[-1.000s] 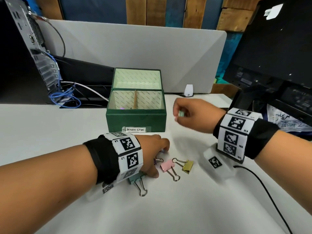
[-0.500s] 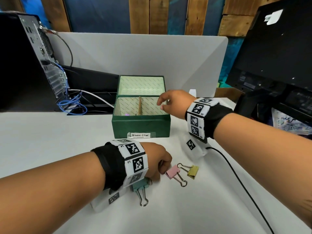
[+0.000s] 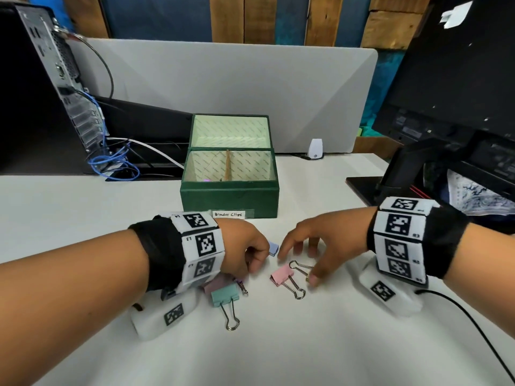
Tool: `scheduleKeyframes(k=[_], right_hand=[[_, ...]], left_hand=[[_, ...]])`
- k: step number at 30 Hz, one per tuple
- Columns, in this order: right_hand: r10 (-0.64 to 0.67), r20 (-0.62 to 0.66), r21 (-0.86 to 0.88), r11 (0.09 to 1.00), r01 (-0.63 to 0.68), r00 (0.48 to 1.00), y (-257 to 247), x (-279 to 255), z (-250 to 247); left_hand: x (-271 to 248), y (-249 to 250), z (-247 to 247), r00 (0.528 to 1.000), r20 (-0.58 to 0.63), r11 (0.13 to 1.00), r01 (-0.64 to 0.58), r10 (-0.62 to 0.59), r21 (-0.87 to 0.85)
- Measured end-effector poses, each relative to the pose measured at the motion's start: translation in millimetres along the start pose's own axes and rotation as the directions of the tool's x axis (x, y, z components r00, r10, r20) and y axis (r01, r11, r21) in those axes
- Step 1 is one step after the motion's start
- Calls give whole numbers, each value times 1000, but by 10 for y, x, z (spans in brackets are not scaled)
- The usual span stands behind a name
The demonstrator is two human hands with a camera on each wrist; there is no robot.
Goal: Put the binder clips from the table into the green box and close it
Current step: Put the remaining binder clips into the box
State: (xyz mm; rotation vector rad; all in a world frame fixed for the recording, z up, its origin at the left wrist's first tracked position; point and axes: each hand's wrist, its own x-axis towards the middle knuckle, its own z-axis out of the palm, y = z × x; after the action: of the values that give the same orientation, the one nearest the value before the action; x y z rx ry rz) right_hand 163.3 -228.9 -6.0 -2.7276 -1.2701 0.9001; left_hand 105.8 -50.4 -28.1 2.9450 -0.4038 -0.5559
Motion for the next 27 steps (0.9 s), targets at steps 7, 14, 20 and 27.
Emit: scheduleKeyframes(k=[7,14,20,27], right_hand=[[-52,30,-198,979,57,998,-51,61,150],[-87,-34,-191,978,79,996,-38,80,180],[-89,-104,-172,983,70,991,-21,114,223],[-74,-160,-117,992,56,984,7,119,244]], left_hand=[[-84,-65,-2,999,-3,999,38,-38,-12],[-115,-15,59,999,53,997,-2,-3,82],[-58,-22,73,999,50,996,-12,8,84],[-108,-55,-63,998,-52,999,-36,36,7]])
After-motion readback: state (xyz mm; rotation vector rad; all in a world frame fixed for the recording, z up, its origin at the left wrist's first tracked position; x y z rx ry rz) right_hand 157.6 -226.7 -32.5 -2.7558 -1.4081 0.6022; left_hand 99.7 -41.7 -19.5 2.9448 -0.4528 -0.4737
